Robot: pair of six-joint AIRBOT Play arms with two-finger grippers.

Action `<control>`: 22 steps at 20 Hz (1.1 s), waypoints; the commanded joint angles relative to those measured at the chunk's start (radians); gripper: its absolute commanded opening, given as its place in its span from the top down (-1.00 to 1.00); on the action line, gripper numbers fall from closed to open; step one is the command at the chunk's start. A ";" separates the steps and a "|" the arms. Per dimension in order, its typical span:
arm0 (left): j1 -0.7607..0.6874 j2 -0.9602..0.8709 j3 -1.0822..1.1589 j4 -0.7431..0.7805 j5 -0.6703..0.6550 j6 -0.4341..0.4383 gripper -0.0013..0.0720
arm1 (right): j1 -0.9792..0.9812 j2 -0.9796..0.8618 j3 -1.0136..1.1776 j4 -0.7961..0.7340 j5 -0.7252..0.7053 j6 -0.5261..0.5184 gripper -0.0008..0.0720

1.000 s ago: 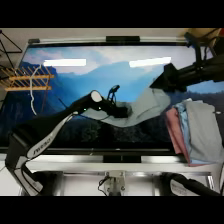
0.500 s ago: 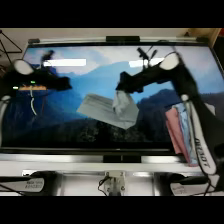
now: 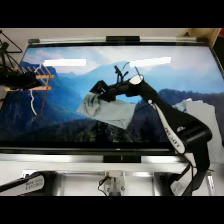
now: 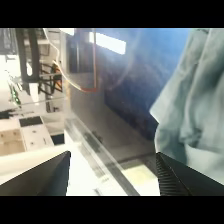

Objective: Fold the shirts.

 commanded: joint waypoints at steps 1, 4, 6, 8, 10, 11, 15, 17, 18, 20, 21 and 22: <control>0.006 0.008 -0.012 0.006 -0.019 0.004 0.86 | -0.095 0.056 0.001 -0.299 0.220 0.067 -0.78; 0.006 0.008 -0.012 0.006 -0.019 0.018 0.87 | -0.185 0.139 -0.012 -0.905 0.473 0.234 -0.78; 0.005 0.008 -0.012 0.005 -0.019 0.018 0.87 | -0.227 0.169 -0.114 -0.970 0.505 0.249 -0.78; 0.004 0.008 -0.012 0.005 -0.019 0.018 0.86 | -0.243 0.169 -0.245 -0.802 0.403 0.241 -0.78; -0.004 0.008 -0.012 0.005 -0.019 0.017 0.86 | -0.226 0.169 -0.354 -0.628 0.221 0.208 -0.78; -0.011 0.008 -0.012 0.005 -0.023 0.014 0.86 | -0.213 0.168 -0.387 -0.584 0.138 0.205 -0.78; -0.043 0.008 -0.012 0.005 -0.025 0.014 0.86 | -0.168 0.147 -0.404 -0.510 -0.003 0.192 -0.43; -0.056 0.008 -0.012 0.005 -0.025 0.014 0.86 | -0.164 0.134 -0.404 -0.381 -0.009 0.058 0.46; -0.056 0.008 -0.012 0.005 -0.025 0.014 0.86 | -0.177 0.140 -0.399 -0.317 -0.005 -0.003 0.68; -0.055 0.008 -0.012 0.005 -0.026 0.014 0.86 | -0.230 0.176 -0.350 -0.249 0.053 -0.081 0.77; -0.056 0.008 -0.012 0.005 -0.026 0.014 0.86 | -0.266 0.201 -0.303 -0.257 0.107 -0.090 0.78; -0.056 0.008 -0.012 0.001 -0.026 0.014 0.86 | -0.312 0.231 -0.240 -0.275 0.192 -0.091 0.78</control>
